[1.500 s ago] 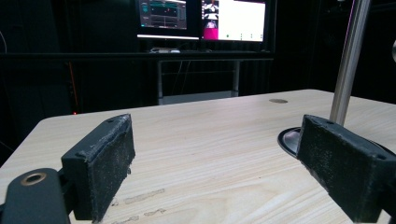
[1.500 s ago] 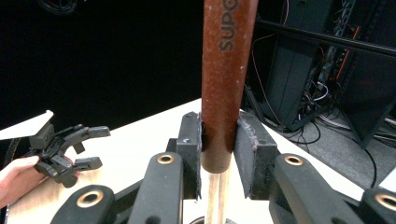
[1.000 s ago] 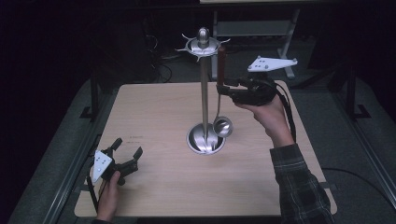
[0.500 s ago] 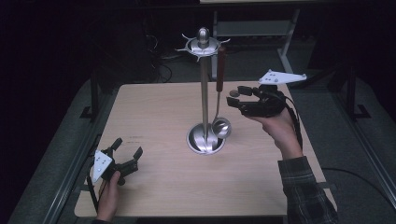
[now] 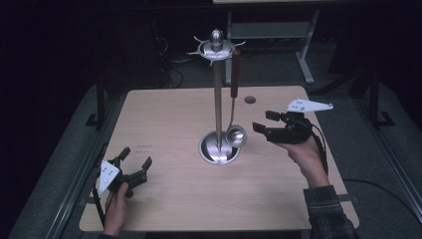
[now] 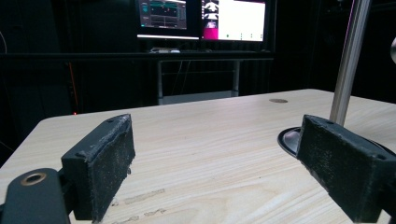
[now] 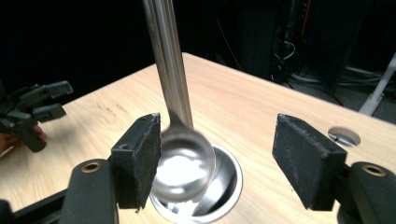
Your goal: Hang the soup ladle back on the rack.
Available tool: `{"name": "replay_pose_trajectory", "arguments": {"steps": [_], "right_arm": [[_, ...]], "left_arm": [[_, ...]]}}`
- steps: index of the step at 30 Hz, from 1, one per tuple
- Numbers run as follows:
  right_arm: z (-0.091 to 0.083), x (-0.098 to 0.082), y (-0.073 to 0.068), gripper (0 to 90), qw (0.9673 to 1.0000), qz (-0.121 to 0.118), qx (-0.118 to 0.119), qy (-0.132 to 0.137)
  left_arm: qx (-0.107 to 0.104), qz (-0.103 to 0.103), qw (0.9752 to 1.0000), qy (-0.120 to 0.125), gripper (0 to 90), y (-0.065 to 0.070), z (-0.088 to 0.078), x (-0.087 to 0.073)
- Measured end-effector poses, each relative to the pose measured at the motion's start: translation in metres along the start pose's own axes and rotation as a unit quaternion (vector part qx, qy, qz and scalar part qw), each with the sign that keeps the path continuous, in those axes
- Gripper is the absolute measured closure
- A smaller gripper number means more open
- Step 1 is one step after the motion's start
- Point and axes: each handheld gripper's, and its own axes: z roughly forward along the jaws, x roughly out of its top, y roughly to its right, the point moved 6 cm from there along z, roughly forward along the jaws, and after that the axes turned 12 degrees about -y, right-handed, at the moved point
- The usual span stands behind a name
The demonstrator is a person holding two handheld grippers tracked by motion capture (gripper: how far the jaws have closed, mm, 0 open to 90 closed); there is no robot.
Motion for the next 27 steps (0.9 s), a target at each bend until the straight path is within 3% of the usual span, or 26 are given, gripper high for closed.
{"name": "replay_pose_trajectory", "arguments": {"steps": [9, 16, 27], "right_arm": [[0.003, -0.031, 0.007, 26.9, 0.9998, 0.017, -0.007, -0.008], [0.004, -0.062, 0.015, 22.3, 0.9989, 0.020, -0.040, -0.014], [0.003, -0.098, 0.026, 19.6, 0.9965, 0.037, -0.069, -0.029]], "left_arm": [[-0.001, -0.005, 1.0000, 0.002, 10.6, 0.001, 0.000, 0.000], [-0.001, -0.004, 1.0000, 0.002, 10.6, 0.001, 0.000, 0.000], [-0.005, -0.007, 1.0000, 0.002, 10.6, 0.001, 0.000, 0.000]]}}
